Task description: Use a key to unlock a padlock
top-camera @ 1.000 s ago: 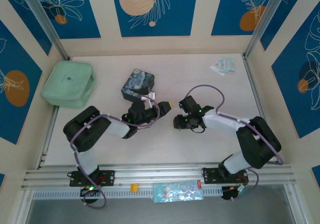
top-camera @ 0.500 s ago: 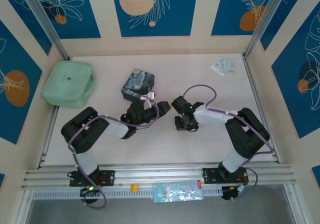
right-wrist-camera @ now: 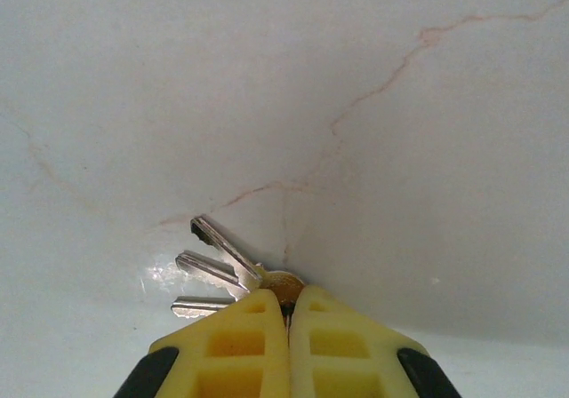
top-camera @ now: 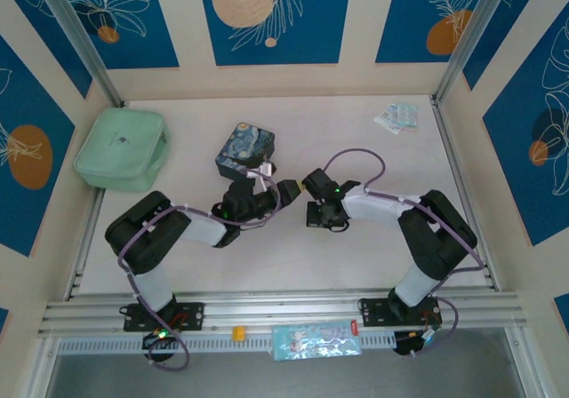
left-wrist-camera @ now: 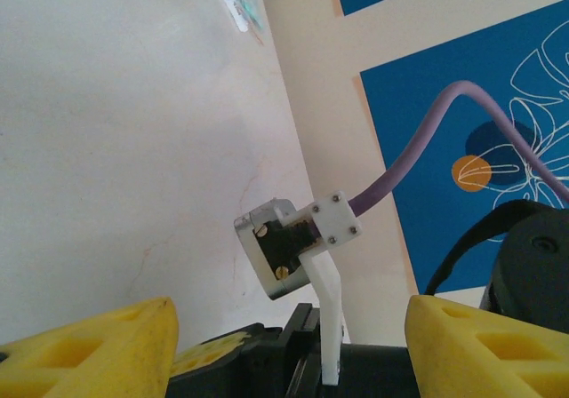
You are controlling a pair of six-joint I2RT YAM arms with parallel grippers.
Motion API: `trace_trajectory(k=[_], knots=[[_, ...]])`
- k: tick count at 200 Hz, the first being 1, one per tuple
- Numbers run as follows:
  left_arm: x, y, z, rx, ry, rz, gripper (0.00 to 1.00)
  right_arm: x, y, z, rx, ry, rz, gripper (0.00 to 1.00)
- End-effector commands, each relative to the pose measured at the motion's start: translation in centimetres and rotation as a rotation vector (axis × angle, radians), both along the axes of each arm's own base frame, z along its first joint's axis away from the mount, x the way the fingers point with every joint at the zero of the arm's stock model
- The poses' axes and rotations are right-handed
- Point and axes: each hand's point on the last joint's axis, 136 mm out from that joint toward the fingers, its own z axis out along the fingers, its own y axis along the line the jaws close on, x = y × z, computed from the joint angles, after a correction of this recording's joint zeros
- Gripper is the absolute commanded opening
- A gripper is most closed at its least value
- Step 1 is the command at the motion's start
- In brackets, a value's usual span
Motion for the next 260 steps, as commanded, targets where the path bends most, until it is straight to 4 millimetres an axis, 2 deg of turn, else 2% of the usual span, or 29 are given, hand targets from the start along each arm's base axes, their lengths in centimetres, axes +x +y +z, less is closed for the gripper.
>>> trace_trajectory(k=[1,43,96,130,179,212,260], knots=[[0.3,0.6,1.0,-0.002,-0.045,0.016,0.68,-2.3,-0.1,-1.5,0.114,0.119,-0.061,0.0],[0.2,0.6,0.7,-0.013,-0.033,0.012,0.67,-1.2,0.3,1.4,0.386,0.084,-0.194,0.0],[-0.2,0.0,0.3,-0.025,-0.008,-0.011,0.67,-0.6,-0.6,3.5,0.563,0.058,-0.301,0.0],[-0.9,-1.1,-0.2,-0.03,0.012,-0.038,0.67,-0.3,-1.0,4.0,0.601,0.045,-0.315,0.0],[-0.8,-2.6,-0.6,-0.066,0.035,-0.053,0.67,0.8,0.0,7.2,0.669,-0.104,-0.21,0.0],[-0.7,-3.6,-0.3,-0.06,0.04,-0.056,0.66,1.1,0.1,8.3,0.66,-0.162,-0.196,0.0],[-0.8,-4.1,0.0,-0.058,0.043,-0.047,0.55,1.9,0.8,9.4,0.673,-0.225,-0.187,0.0]])
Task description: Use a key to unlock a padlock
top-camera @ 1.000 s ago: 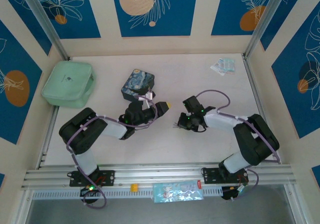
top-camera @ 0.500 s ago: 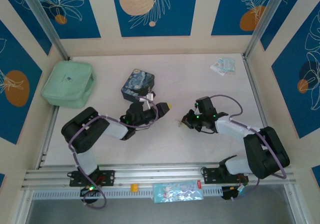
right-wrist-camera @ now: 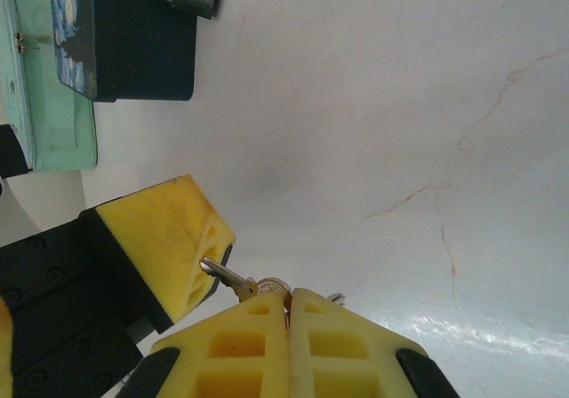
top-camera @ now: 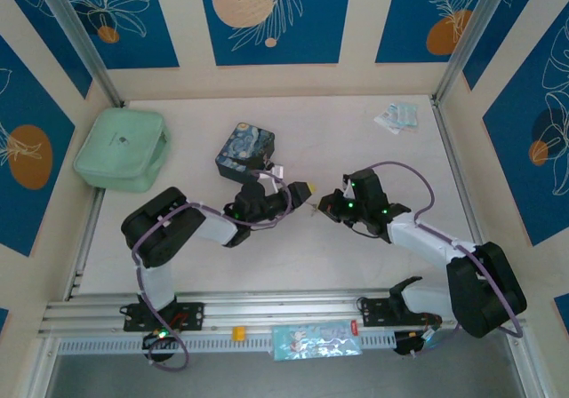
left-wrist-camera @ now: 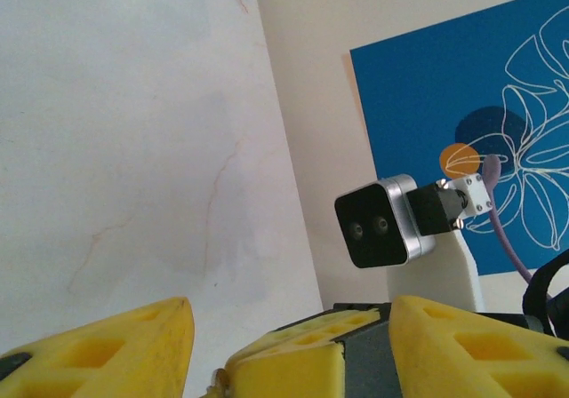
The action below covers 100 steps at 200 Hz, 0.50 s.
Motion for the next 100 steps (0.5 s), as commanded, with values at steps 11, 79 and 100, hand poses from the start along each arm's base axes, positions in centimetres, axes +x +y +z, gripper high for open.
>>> trace_trajectory(k=[11,79,100], knots=[[0.1,-0.4,0.4,-0.002,-0.008,0.015,0.54,1.1,0.3,1.8,0.01,-0.089,-0.011,0.0],[0.2,0.2,-0.6,0.064,0.022,0.043,0.59,1.0,0.1,2.6,0.011,-0.124,-0.023,0.0],[0.4,0.0,0.0,0.043,0.018,0.051,0.58,1.2,0.2,2.5,0.012,-0.128,-0.027,0.0]])
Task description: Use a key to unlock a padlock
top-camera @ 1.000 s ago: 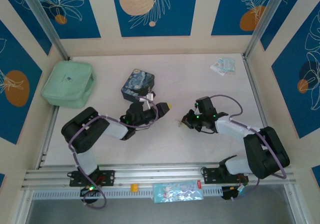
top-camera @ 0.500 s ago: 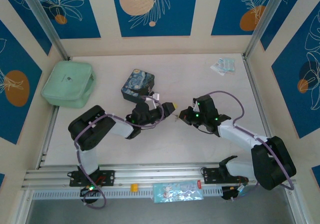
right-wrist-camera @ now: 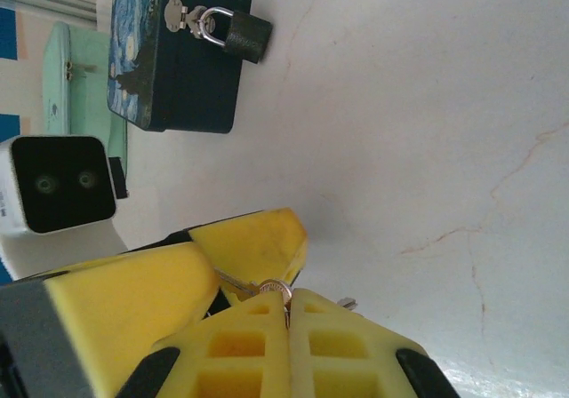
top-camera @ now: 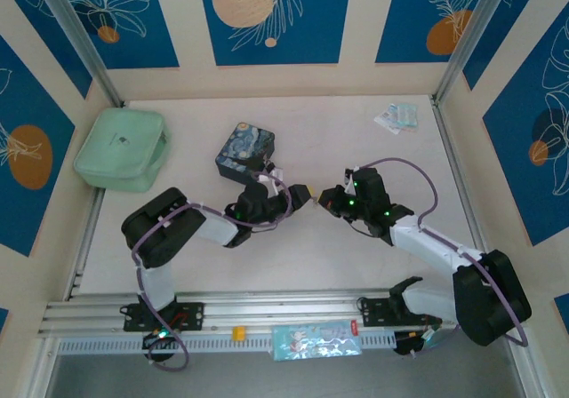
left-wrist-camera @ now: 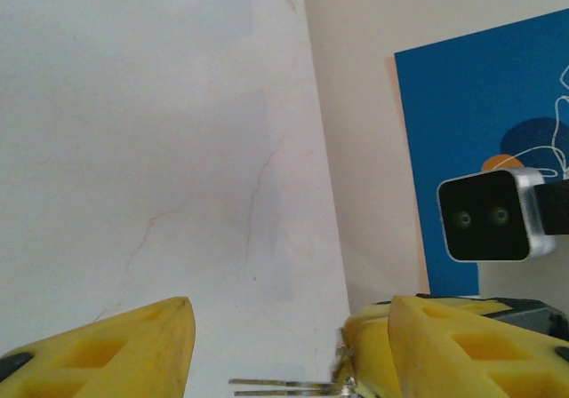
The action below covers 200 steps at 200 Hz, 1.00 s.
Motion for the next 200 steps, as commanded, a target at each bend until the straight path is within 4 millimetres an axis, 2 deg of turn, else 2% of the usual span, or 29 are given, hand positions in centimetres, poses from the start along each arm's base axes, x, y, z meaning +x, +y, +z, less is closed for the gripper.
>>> trace_trajectory(k=[1,33,65,85,98,102,116,129,170,200], knots=[[0.2,-0.5,2.2,-0.03,-0.042,0.009,0.57,0.2,0.3,0.3,0.0,-0.03,0.001,0.0],[0.3,-0.8,3.1,-0.05,-0.056,0.006,0.46,0.5,1.0,0.3,-0.02,-0.043,0.02,0.0],[0.0,-0.5,2.9,-0.04,-0.055,0.01,0.15,0.6,1.3,0.4,-0.046,-0.055,0.03,0.0],[-0.1,-0.1,2.8,-0.03,-0.061,0.019,0.0,0.6,1.5,0.8,-0.043,-0.064,0.046,0.0],[-0.1,0.0,2.9,-0.018,-0.074,0.015,0.0,0.4,1.9,1.3,-0.034,-0.087,0.09,0.0],[-0.1,0.1,3.0,-0.015,-0.083,0.012,0.0,0.3,2.0,1.6,-0.031,-0.099,0.111,0.04],[-0.2,0.1,4.0,-0.011,-0.147,-0.021,0.0,0.0,2.1,2.5,-0.023,-0.133,0.178,0.3],[-0.4,0.1,5.1,-0.015,-0.222,-0.068,0.0,-0.2,1.8,3.5,-0.013,-0.168,0.235,0.41],[-1.8,-0.4,7.5,-0.027,-0.359,-0.28,0.0,-0.9,1.2,6.9,0.114,-0.293,0.365,0.4],[-2.8,-0.8,8.6,-0.025,-0.415,-0.366,0.0,-1.6,1.8,8.0,0.188,-0.342,0.434,0.38]])
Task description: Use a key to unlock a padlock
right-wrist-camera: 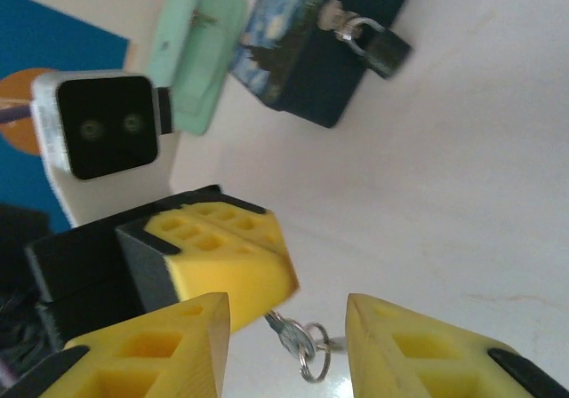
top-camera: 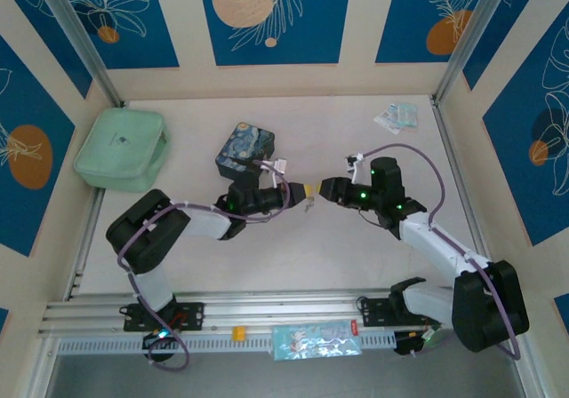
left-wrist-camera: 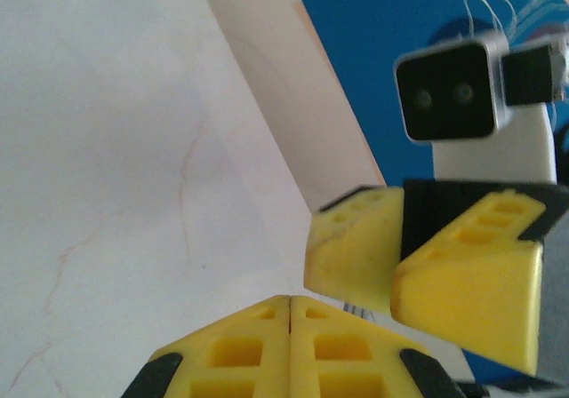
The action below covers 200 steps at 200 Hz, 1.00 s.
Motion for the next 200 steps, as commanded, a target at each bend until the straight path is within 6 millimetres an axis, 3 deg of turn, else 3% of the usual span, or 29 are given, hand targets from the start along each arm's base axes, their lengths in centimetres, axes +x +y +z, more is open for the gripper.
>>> trace_trajectory(k=[1,66,94,121,200], knots=[[-1.7,-0.6,3.2,-0.026,-0.135,-0.138,0.0,-1.7,1.6,2.5,0.091,-0.09,0.161,0.37],[-1.3,0.1,4.6,-0.11,-0.152,-0.089,0.0,-2.1,2.0,1.6,0.137,-0.057,0.185,0.33],[-0.8,0.7,5.0,-0.132,-0.157,-0.042,0.0,-2.6,1.7,0.9,0.147,-0.044,0.164,0.42],[-0.4,0.8,5.3,-0.16,-0.148,-0.015,0.0,-2.8,1.7,1.2,0.172,-0.049,0.164,0.43],[-0.4,0.9,5.2,-0.234,-0.104,0.008,0.0,-2.1,2.4,1.9,0.227,-0.071,0.17,0.3]])
